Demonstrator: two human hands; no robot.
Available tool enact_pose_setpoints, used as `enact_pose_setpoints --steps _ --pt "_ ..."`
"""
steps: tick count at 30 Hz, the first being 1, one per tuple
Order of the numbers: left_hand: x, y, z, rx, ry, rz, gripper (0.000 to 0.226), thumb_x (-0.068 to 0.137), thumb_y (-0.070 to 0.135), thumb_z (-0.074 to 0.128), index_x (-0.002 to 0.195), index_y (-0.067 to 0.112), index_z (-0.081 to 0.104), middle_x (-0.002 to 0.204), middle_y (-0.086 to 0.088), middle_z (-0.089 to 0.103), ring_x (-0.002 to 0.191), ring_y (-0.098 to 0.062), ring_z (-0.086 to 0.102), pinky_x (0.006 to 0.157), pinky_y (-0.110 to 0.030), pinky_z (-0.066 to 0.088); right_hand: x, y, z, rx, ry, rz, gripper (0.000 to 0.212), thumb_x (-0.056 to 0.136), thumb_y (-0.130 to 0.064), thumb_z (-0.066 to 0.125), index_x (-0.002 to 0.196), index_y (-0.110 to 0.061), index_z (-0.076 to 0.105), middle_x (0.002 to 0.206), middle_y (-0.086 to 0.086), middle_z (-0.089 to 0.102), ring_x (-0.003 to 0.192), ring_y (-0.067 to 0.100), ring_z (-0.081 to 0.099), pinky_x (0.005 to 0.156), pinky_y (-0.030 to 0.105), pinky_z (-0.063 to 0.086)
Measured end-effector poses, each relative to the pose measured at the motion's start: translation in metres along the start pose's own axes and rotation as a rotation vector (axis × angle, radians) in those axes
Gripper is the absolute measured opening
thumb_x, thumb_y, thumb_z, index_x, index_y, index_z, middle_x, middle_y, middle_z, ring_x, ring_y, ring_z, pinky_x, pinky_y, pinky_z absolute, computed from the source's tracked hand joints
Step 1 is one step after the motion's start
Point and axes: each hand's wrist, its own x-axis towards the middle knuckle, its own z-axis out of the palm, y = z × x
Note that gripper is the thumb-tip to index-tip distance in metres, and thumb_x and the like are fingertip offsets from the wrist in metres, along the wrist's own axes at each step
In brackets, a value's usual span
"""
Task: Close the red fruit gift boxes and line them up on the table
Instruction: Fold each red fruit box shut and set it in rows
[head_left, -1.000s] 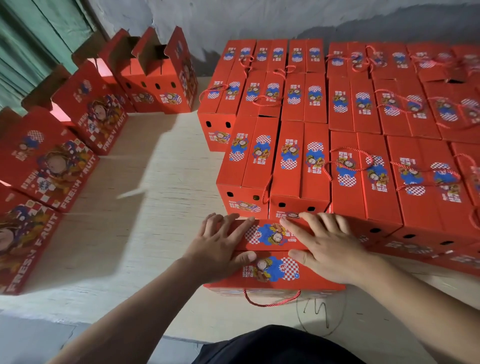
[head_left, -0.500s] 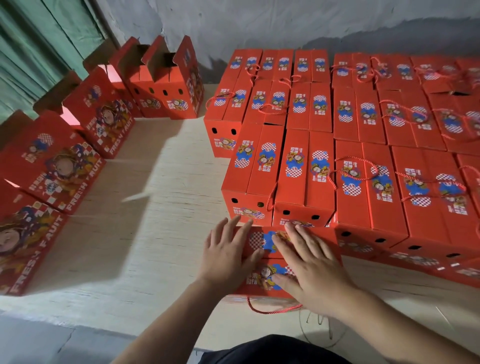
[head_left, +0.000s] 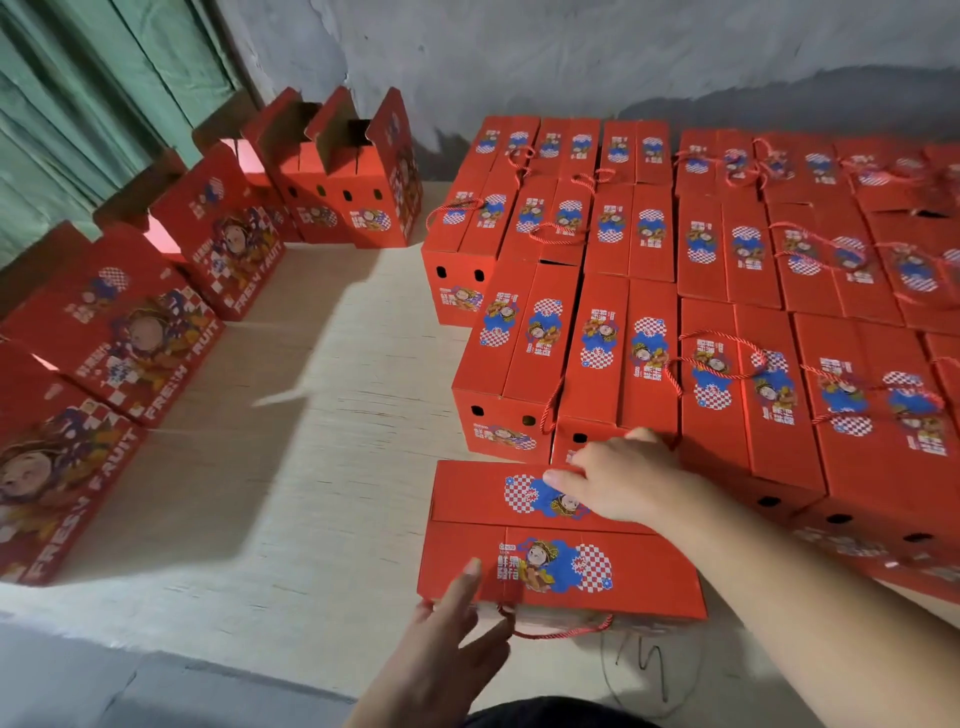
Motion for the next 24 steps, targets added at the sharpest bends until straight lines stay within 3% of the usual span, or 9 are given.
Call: enact_pose_setpoints --steps 2,4,7,9,13,17,20,22,24 --pt "-0.003 0.002 0.007 -0.039 -0.042 -0.003 0.070 0.063 0.025 0.096 0.124 0.012 0.064 0.115 -0.021 0.063 0.088 -0.031 0.076 0.082 -0.041 0.060 0.010 -0.008 0.004 0.308 -0.099 -0.057 0.039 0.104 -0.056 0.039 0.104 -0.030 0.068 0.100 -0.008 0.068 0.100 0.023 0.065 0.087 0.036 0.045" --pt "-0.005 0.005 0.013 -0.094 -0.035 -0.091 0.057 0.077 0.018 0.085 0.127 0.004 0.060 0.095 -0.019 0.063 0.062 -0.023 0.064 0.072 -0.037 0.060 0.015 -0.011 0.007 0.579 -0.075 -0.101 0.020 0.104 -0.034 0.054 0.117 -0.036 0.068 0.115 -0.013 0.064 0.104 0.014 0.063 0.082 0.029 0.049" --pt "-0.012 0.013 0.015 -0.167 0.018 -0.231 0.035 0.086 0.017 0.073 0.120 0.011 0.062 0.086 -0.015 0.071 0.056 -0.016 0.033 0.048 -0.028 0.051 0.012 -0.010 0.007 0.800 0.102 -0.114 0.026 0.099 -0.014 0.060 0.104 -0.038 0.070 0.103 -0.007 0.063 0.078 0.012 0.060 0.064 0.034 0.051" --pt "-0.022 0.020 0.023 -0.222 0.001 -0.267 0.033 0.085 0.012 0.073 0.116 0.015 0.063 0.091 -0.015 0.075 0.056 -0.015 0.029 0.041 -0.021 0.038 0.004 -0.010 0.002 0.843 0.180 -0.141 0.029 0.098 -0.013 0.058 0.103 -0.039 0.070 0.094 -0.004 0.062 0.065 0.013 0.053 0.057 0.040 0.049" --pt "-0.045 0.026 0.040 -0.301 -0.058 -0.240 0.042 0.060 0.006 0.077 0.098 0.011 0.058 0.093 -0.013 0.076 0.047 -0.014 0.031 0.040 -0.019 0.033 -0.031 -0.019 -0.009 0.889 -0.027 -0.268 0.026 0.098 -0.024 0.057 0.115 -0.042 0.066 0.082 -0.011 0.064 0.079 0.022 0.065 0.082 0.041 0.056" --pt "-0.056 0.035 0.051 -0.326 -0.223 -0.061 0.021 0.073 0.012 0.069 0.088 -0.001 0.076 0.088 -0.008 0.072 0.045 -0.011 0.045 0.040 -0.022 0.046 -0.066 -0.037 -0.005 0.925 -0.259 -0.378 0.022 0.100 -0.034 0.055 0.120 -0.040 0.063 0.105 -0.006 0.074 0.102 0.014 0.070 0.094 0.035 0.054" --pt "-0.053 0.038 0.057 -0.318 -0.275 -0.035 0.041 0.082 0.025 0.063 0.103 -0.007 0.078 0.093 -0.012 0.070 0.067 -0.018 0.061 0.071 -0.027 0.054 -0.082 -0.039 0.019 0.704 -0.327 -0.387 0.009 0.090 -0.047 0.056 0.099 -0.048 0.055 0.111 -0.010 0.068 0.108 0.021 0.065 0.096 0.039 0.050" --pt "-0.053 0.037 0.060 -0.293 -0.276 -0.045 0.049 0.082 0.031 0.061 0.115 -0.004 0.076 0.091 -0.014 0.066 0.073 -0.020 0.061 0.080 -0.031 0.049 -0.091 -0.039 0.033 0.369 -0.184 -0.540 0.013 0.081 -0.049 0.055 0.092 -0.045 0.049 0.112 -0.012 0.061 0.111 0.015 0.057 0.100 0.038 0.042" --pt "-0.055 0.039 0.059 -0.251 -0.269 -0.062 0.053 0.083 0.033 0.061 0.121 -0.002 0.072 0.097 -0.013 0.067 0.078 -0.020 0.064 0.083 -0.031 0.048 -0.094 -0.037 0.048 0.025 0.064 -0.681 0.027 0.076 -0.048 0.067 0.099 -0.037 0.058 0.111 -0.010 0.062 0.108 0.014 0.059 0.098 0.039 0.047"
